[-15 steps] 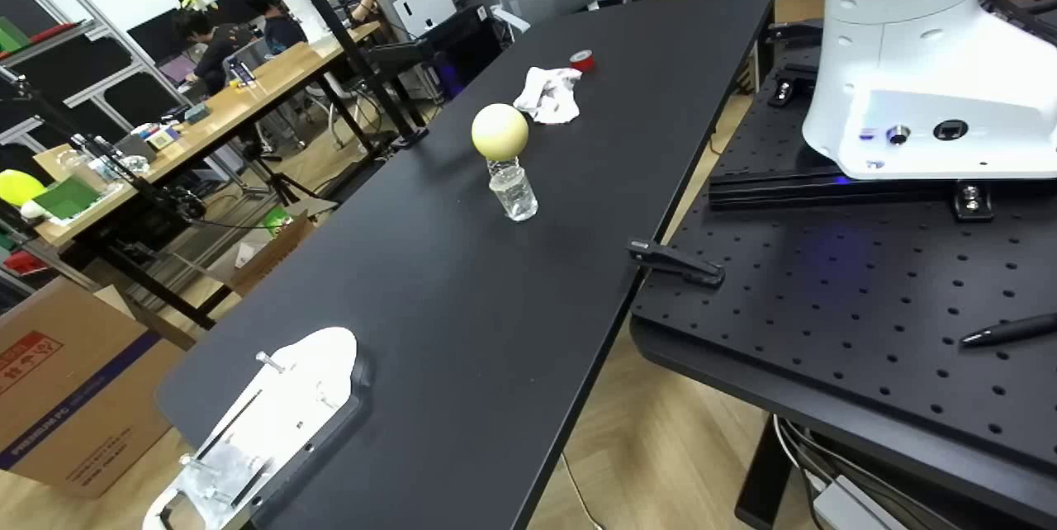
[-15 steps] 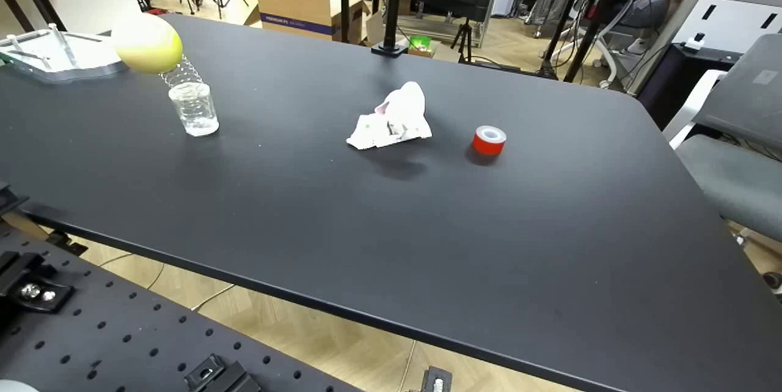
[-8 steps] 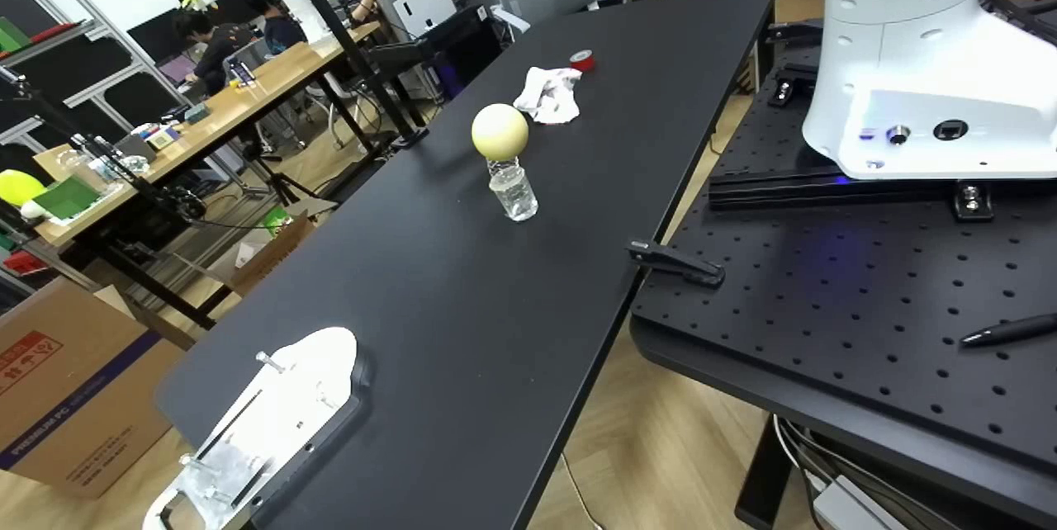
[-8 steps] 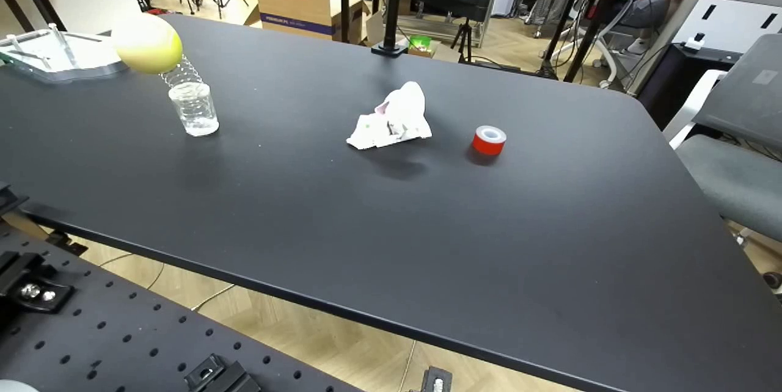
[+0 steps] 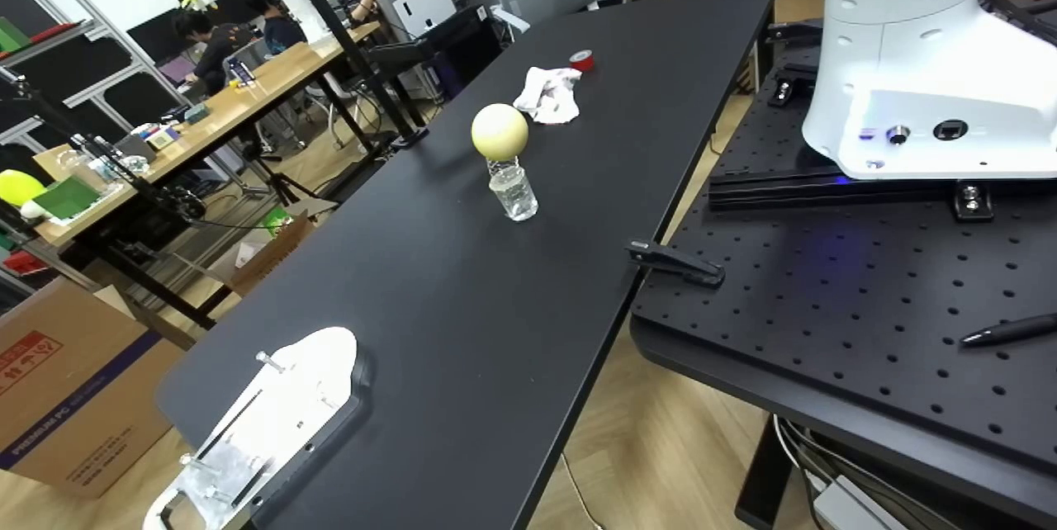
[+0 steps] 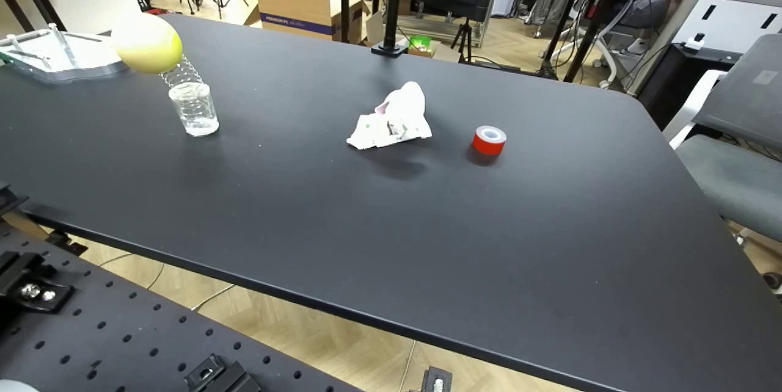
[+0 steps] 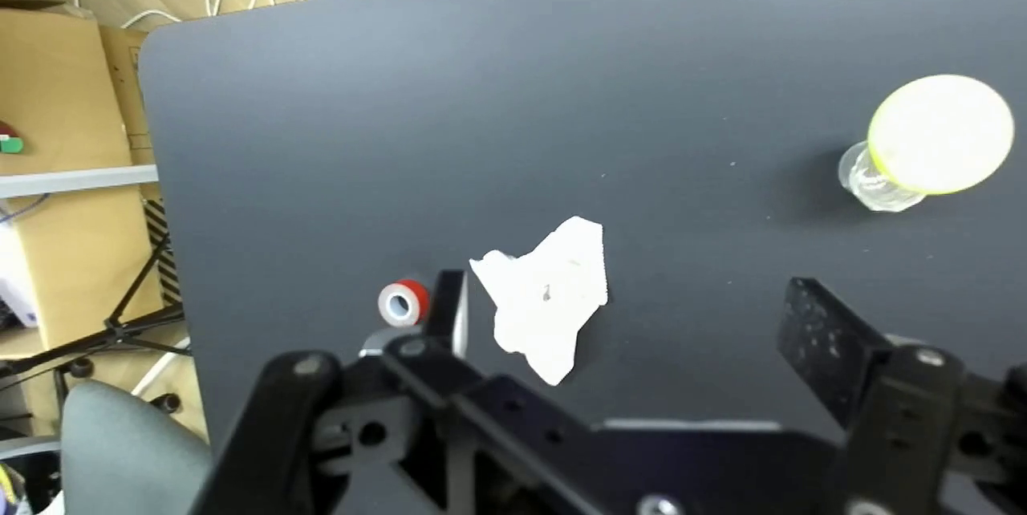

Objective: Hang the cloth on the stand

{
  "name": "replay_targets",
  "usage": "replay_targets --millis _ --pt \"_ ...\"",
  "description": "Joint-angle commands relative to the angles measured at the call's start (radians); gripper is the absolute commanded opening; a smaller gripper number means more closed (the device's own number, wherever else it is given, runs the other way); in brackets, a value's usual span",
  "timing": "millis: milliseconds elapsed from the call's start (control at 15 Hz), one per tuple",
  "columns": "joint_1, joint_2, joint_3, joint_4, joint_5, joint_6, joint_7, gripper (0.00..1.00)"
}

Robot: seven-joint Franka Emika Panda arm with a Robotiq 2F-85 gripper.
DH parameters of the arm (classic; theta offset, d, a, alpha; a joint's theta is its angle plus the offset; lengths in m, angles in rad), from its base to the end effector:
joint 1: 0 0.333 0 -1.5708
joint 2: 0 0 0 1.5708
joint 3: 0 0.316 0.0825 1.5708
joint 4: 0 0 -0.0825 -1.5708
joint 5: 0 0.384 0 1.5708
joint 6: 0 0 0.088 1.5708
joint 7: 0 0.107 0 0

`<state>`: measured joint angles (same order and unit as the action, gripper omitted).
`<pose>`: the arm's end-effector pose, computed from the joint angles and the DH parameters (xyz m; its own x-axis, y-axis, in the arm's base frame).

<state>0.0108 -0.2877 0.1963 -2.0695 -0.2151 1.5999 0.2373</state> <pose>0.4442 0.0786 0.5394 0.9922 -0.0349 -0.1199 0.0025 -0.9543 0.2988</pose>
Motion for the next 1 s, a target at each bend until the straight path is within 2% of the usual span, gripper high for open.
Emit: replay_targets --millis 0,133,400,467,533,733,933 --pt "-0.012 0.05 -0.06 -0.009 -0.067 0.089 0.002 1.0" --pt "-0.019 0.088 -0.097 -0.002 -0.074 0.141 -0.047 1.0" --pt "-0.02 0.155 -0.172 0.031 -0.017 0.217 -0.294 1.0" --pt "-0.019 0.157 -0.177 0.048 0.014 0.188 -0.297 1.0" --pt "-0.016 0.14 -0.169 -0.001 -0.023 0.221 -0.254 1.0" --pt "-0.017 0.152 -0.18 0.019 0.001 0.214 -0.284 1.0" --pt "-0.028 0.156 -0.183 0.001 -0.039 0.31 -0.223 1.0"
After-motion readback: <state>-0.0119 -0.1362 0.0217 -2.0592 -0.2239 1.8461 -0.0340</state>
